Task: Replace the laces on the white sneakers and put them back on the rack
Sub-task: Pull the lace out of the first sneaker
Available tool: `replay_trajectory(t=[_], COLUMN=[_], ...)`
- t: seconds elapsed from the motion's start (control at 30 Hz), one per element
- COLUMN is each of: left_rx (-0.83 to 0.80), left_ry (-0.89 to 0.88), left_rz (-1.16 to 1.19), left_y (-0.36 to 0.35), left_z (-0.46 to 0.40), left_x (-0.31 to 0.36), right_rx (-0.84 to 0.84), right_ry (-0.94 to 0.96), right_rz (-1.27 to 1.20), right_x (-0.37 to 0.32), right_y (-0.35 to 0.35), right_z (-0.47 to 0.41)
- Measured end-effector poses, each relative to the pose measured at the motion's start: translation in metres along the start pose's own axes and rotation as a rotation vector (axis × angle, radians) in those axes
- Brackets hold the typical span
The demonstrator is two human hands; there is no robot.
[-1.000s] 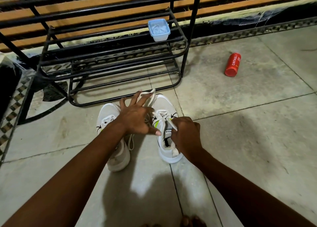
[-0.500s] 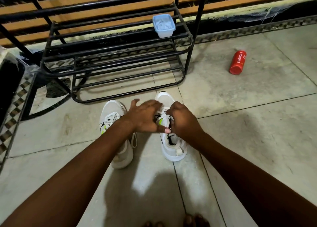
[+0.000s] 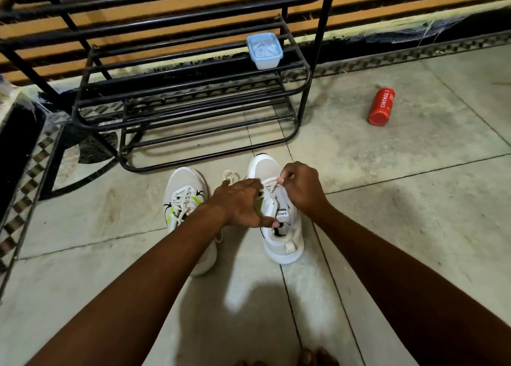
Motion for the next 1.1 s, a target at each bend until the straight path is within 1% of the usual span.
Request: replay_trajectory(t=[0.03, 0.07, 0.1, 0.13, 0.17, 0.23, 0.4, 0.47, 0.5, 0.53, 0.57, 0.6, 0.67, 0.7, 0.73, 0.77, 0.8, 0.83, 0.9, 0.93, 0.97, 1.0, 1.03, 1.07, 1.1], left_rx=[-0.008, -0.016, -0.026, -0.031, -0.029, -0.029, -0.037, -0.03, -0.025, -0.022, -0.019, -0.01, 0.005, 0.007, 0.01, 0.011, 0.015, 0.023, 0.025, 0.022, 0.024, 0.027, 0.03, 0.03, 0.03], left_ry=[0.0, -0.001, -0.003, -0.005, -0.008, -0.006, 0.012, 0.022, 0.024, 0.023, 0.02, 0.018, 0.01, 0.005, 0.002, 0.002, 0.0, -0.004, -0.005, -0.004, -0.004, -0.006, -0.009, -0.01, -0.009], left_rz=[0.0, -0.002, -0.003, -0.007, -0.013, -0.014, -0.015, -0.021, -0.024, -0.031, -0.035, -0.033, -0.025, -0.022, -0.018, -0.016, -0.016, -0.018, -0.024, -0.029, -0.035, -0.041, -0.043, -0.043, -0.043], left_y=[0.0, 0.0, 0.0, -0.002, -0.001, -0.002, 0.001, 0.004, 0.004, 0.004, 0.005, 0.005, 0.006, 0.005, 0.005, 0.004, 0.003, 0.002, 0.002, 0.002, 0.002, 0.002, 0.003, 0.003, 0.003], left_z=[0.0, 0.001, 0.001, 0.001, 0.0, -0.001, 0.001, 0.002, 0.003, 0.003, 0.002, 0.002, -0.001, -0.001, -0.002, -0.002, -0.001, -0.002, -0.003, -0.003, -0.004, -0.004, -0.005, -0.006, -0.006], left_x=[0.0, 0.001, 0.002, 0.002, 0.003, 0.004, 0.006, 0.009, 0.01, 0.012, 0.012, 0.012, 0.011, 0.011, 0.011, 0.011, 0.012, 0.012, 0.011, 0.011, 0.011, 0.011, 0.012, 0.012, 0.012], right_rx=[0.031, 0.018, -0.017, -0.058, -0.091, -0.166, -0.358, -0.418, -0.442, -0.438, -0.409, -0.371, -0.238, -0.193, -0.171, -0.164, -0.181, -0.215, -0.27, -0.276, -0.269, -0.243, -0.174, -0.099, -0.052], right_ry=[-0.226, -0.429, -0.554, -0.569, -0.5, -0.28, 0.305, 0.433, 0.467, 0.478, 0.408, 0.246, -0.164, -0.352, -0.464, -0.489, -0.417, -0.272, 0.039, 0.122, 0.132, 0.039, -0.122, -0.324, -0.5], right_rz=[-0.226, -0.431, -0.548, -0.563, -0.522, -0.376, 0.154, 0.377, 0.477, 0.514, 0.46, 0.274, -0.371, -0.625, -0.76, -0.777, -0.698, -0.537, -0.141, -0.063, -0.09, -0.246, -0.444, -0.631, -0.768], right_x=[0.018, 0.034, 0.044, 0.046, 0.043, 0.026, -0.022, -0.03, -0.03, -0.03, -0.029, -0.022, -0.001, 0.012, 0.021, 0.028, 0.027, 0.022, 0.01, 0.005, 0.001, 0.003, 0.012, 0.028, 0.041], right_y=[0.005, 0.0, -0.006, -0.01, -0.012, -0.01, -0.016, -0.024, -0.028, -0.029, -0.026, -0.02, -0.007, -0.007, -0.008, -0.007, -0.003, 0.002, 0.004, 0.003, 0.003, 0.004, 0.007, 0.006, 0.002], right_z=[-0.003, -0.002, 0.0, 0.001, -0.003, -0.009, -0.017, -0.017, -0.016, -0.017, -0.019, -0.022, -0.02, -0.014, -0.009, -0.007, -0.007, -0.009, -0.015, -0.018, -0.02, -0.02, -0.02, -0.017, -0.009])
Point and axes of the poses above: each hand's wrist, its own z-axis away from the middle knuckle, its own y-axis out of the back of the hand, x = y × z, the point moved 9 cm from there along -z, towards the middle knuckle, and after that the axes turned 5 degrees about x, right-handed, at the moved point
